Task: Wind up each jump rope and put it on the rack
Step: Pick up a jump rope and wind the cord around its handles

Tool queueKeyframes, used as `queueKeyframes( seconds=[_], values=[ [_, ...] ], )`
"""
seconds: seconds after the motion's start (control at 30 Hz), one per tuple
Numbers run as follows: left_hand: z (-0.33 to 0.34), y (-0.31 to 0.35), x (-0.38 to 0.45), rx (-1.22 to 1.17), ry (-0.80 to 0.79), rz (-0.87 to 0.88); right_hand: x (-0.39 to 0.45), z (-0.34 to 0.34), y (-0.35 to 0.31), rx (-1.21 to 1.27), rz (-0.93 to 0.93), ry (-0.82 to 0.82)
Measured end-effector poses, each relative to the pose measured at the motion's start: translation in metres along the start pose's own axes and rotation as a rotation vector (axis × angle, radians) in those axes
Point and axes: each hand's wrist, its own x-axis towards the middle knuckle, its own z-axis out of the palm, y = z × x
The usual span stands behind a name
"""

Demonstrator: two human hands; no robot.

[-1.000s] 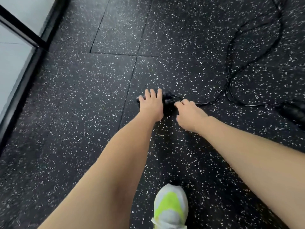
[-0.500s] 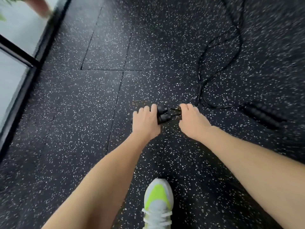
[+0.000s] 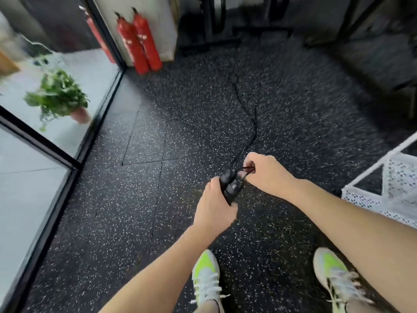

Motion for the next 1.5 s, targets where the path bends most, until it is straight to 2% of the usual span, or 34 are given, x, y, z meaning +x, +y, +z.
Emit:
queueKeyframes(
  seconds=[0.17, 0.27, 0.37, 0.43, 0.47, 0.57, 0.63, 0.77, 0.87, 1.0, 1.13, 1.2, 1.27, 1.37, 1.5],
  values=[
    [-0.023, 0.073, -0.061, -0.26, 0.07, -0.077, -0.086, -0.063, -0.028, 0.179, -0.072, 0.023],
    [-0.03, 0.106, -0.083, -0.582, -0.064, -0.133, -0.123, -0.085, -0.036, 0.452, -0.097, -0.017],
    [-0.027, 0.126, -0.098, -0.998, -0.212, -0.116, -0.139, -0.096, -0.036, 0.894, 0.119, 0.008],
    [-0.023, 0.137, -0.102, -1.186, -0.285, -0.119, -0.146, -0.098, -0.036, 0.982, 0.232, 0.081],
    [-0.019, 0.141, -0.102, -1.261, -0.31, -0.109, -0.15, -0.095, -0.035, 0.978, 0.215, 0.1],
    [-0.007, 0.148, -0.093, -1.435, -0.35, -0.061, -0.162, -0.085, -0.034, 0.901, 0.124, 0.153],
    [-0.004, 0.152, -0.084, -1.53, -0.364, -0.089, -0.164, -0.077, -0.032, 0.762, 0.072, 0.245],
    [-0.008, 0.16, -0.055, -1.646, -0.272, -0.205, -0.155, -0.068, -0.022, 0.272, -0.044, 0.428],
    [-0.012, 0.163, -0.033, -1.801, -0.206, -0.187, -0.149, -0.065, -0.016, -0.054, -0.134, 0.5],
    [-0.014, 0.162, -0.018, -1.853, -0.164, -0.167, -0.141, -0.067, -0.012, -0.197, -0.223, 0.553],
    [-0.022, 0.161, -0.013, -1.882, -0.149, -0.135, -0.141, -0.061, -0.007, -0.204, -0.269, 0.55],
    [-0.024, 0.162, -0.014, -1.881, -0.136, -0.139, -0.141, -0.057, -0.001, -0.133, -0.265, 0.506],
    [-0.023, 0.165, -0.016, -1.891, -0.124, -0.154, -0.143, -0.055, 0.0, 0.038, -0.193, 0.382],
    [-0.022, 0.169, -0.019, -1.904, -0.103, -0.199, -0.149, -0.05, -0.002, 0.445, 0.02, 0.187],
    [-0.017, 0.18, -0.026, -1.743, 0.03, -0.239, -0.137, -0.043, 0.002, 0.918, 0.374, 0.164]
  ],
)
